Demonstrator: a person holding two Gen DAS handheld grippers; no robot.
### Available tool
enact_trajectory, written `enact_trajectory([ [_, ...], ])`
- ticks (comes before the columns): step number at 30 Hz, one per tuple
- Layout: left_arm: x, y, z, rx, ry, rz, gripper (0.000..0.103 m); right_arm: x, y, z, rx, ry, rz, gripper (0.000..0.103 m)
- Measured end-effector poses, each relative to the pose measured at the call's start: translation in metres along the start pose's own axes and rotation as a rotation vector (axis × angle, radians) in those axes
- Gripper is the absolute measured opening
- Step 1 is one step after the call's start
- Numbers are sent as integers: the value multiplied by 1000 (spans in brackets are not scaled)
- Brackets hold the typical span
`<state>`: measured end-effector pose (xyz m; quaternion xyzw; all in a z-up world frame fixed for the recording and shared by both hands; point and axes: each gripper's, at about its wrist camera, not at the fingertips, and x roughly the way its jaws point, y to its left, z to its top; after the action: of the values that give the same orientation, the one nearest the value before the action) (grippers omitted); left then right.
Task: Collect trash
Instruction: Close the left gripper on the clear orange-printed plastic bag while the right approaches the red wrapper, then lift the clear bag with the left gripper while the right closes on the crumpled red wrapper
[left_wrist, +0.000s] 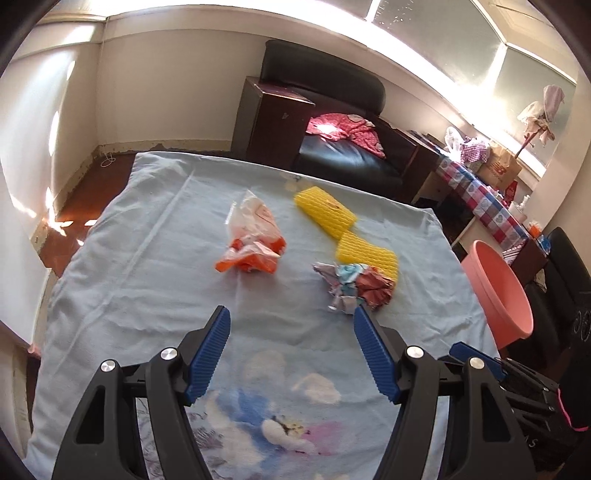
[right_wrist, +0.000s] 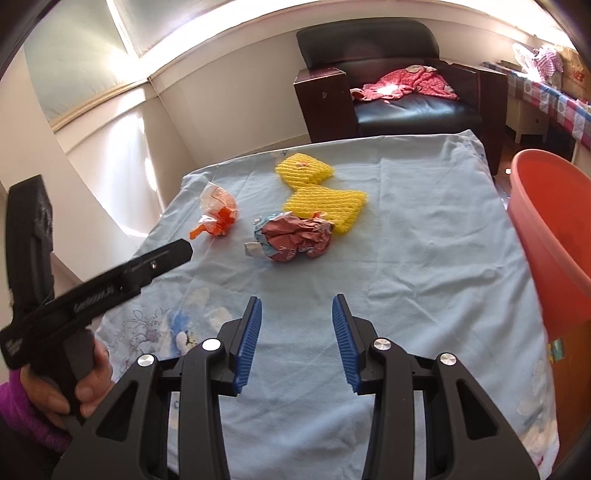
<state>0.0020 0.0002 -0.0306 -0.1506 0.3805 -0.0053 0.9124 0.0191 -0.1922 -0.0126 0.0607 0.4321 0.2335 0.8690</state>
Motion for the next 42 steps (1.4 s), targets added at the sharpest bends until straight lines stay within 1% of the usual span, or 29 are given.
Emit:
enact_trajectory([
  [2, 4, 12, 11, -25, 0, 8, 67, 3, 1, -1, -4, -1, 2, 41],
  [4, 11, 19, 20, -26, 0, 20, 62, 6, 1, -1, -4, 5, 8, 41],
  [5, 15, 22, 24, -22, 5, 26, 61, 7, 0, -2, -4, 10, 9, 41],
  [10, 38, 23, 37, 14, 23, 56, 61, 6, -1, -1, -24, 7, 1, 41],
  [16, 63, 25, 45, 35, 63, 65, 61, 4, 2, 6, -44, -1, -10, 41],
  [17, 65, 27, 44, 35, 71, 64, 59, 4, 2, 8, -43, 1, -9, 41],
  [19, 69, 29, 44, 39, 83, 51, 46, 6, 3, 13, -41, 6, -8, 41],
  [20, 70, 31, 44, 39, 87, 39, 45, 8, 3, 15, -42, 9, -7, 41],
  [24, 69, 35, 44, 42, 86, 23, 34, 14, 8, 25, -54, 15, -6, 41],
  [25, 67, 37, 44, 41, 84, 20, 26, 16, 9, 28, -59, 17, -5, 41],
  [26, 66, 38, 44, 39, 83, 19, 21, 17, 10, 31, -62, 19, -3, 41],
  [28, 63, 43, 43, 32, 87, 12, 17, 23, 11, 36, -67, 30, 1, 41],
  [31, 53, 47, 42, 41, 70, 12, 15, 28, 11, 45, -72, 30, 3, 41],
  [34, 40, 46, 42, 62, 44, 8, 15, 36, 12, 55, -89, 40, 3, 41],
  [39, 27, 47, 47, 40, 36, -22, 15, 55, 18, 66, -147, 72, -1, 41],
  [41, 24, 47, 49, 38, 35, -33, 15, 63, 21, 70, -183, 80, -2, 49],
  [42, 24, 47, 50, 39, 35, -36, 15, 66, 23, 71, -201, 80, -7, 50],
])
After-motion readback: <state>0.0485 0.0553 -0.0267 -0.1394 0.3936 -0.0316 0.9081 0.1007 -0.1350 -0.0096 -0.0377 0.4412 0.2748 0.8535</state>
